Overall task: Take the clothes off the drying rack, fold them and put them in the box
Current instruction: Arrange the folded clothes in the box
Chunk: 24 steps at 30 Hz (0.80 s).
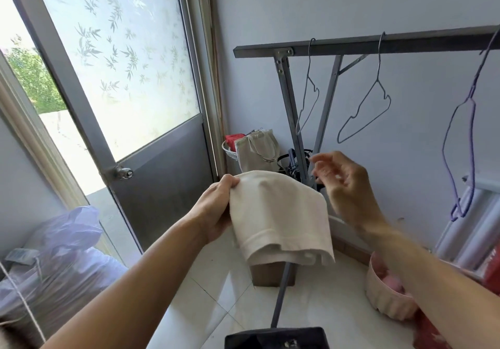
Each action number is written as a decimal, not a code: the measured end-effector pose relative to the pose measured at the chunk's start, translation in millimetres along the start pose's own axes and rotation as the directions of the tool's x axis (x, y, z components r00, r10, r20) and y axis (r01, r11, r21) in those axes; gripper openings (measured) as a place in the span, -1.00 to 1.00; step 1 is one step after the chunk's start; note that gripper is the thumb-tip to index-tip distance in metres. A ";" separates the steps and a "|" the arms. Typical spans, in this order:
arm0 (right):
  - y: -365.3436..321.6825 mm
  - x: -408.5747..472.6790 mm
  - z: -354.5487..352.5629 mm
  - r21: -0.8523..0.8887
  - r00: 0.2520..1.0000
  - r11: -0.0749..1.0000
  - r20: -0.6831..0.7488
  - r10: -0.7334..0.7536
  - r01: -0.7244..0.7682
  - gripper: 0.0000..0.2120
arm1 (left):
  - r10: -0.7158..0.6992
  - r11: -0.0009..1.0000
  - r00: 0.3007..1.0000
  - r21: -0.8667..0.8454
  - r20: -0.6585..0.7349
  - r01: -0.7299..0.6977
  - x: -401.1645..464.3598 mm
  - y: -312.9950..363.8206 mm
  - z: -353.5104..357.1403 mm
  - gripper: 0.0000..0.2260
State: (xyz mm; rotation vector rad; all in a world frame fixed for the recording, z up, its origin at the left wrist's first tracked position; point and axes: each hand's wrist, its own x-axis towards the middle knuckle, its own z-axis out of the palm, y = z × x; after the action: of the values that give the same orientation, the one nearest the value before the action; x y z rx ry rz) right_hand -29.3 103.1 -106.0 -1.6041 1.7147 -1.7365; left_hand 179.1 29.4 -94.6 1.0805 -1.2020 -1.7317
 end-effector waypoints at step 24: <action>-4.7 -18.2 19.1 0.553 0.805 0.585 0.385 0.451 -0.593 -0.65 | 0.145 0.989 0.957 -0.053 0.252 -0.137 9.3 -18.7 6.4 -0.52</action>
State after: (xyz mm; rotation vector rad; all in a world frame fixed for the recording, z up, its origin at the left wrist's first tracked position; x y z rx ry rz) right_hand -5.3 107.7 -117.0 -0.7973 1.1048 -1.5260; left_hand 167.7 28.1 -113.2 0.7466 -1.3656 -1.8115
